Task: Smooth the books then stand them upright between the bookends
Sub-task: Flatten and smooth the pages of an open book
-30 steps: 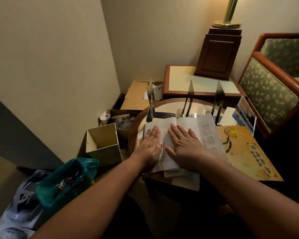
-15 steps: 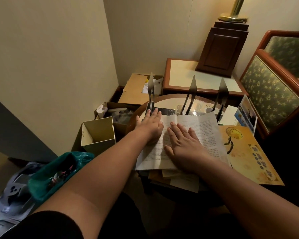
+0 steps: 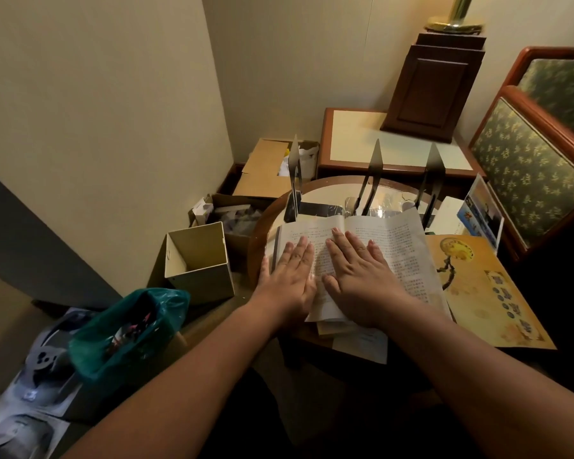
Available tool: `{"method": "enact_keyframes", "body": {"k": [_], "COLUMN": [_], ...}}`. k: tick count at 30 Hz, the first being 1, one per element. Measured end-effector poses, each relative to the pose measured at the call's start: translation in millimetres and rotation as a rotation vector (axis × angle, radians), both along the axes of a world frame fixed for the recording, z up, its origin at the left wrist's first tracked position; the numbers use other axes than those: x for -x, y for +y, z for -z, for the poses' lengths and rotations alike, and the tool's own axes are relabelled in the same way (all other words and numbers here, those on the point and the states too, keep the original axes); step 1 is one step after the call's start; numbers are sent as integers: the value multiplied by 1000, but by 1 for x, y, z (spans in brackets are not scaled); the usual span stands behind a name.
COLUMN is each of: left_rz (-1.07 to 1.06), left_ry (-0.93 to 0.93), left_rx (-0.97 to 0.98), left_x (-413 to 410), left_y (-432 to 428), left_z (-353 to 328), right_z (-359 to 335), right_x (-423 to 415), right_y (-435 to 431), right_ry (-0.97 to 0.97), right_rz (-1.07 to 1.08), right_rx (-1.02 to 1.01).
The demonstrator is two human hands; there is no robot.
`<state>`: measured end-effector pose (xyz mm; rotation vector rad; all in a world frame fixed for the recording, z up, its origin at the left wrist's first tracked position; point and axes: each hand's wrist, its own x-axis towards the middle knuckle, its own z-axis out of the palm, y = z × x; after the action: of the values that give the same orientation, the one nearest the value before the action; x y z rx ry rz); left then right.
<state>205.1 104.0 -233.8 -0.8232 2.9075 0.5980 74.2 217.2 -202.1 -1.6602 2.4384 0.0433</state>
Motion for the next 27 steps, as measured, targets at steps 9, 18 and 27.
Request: {"method": "enact_keyframes", "body": {"k": [9, 18, 27], "left_rz": [21, -7, -167], "left_ry": [-43, -34, -17], "left_rx": [-12, -63, -63], "left_x": [-41, -13, 37], "left_y": [38, 8, -40], "left_z": [-3, -3, -3], "right_z": [3, 1, -1], "right_x": [-1, 2, 2], "right_y": [2, 1, -1], "right_ry": [-13, -34, -25], "right_rz": [-6, 4, 6], "right_rx": [35, 32, 7]}}
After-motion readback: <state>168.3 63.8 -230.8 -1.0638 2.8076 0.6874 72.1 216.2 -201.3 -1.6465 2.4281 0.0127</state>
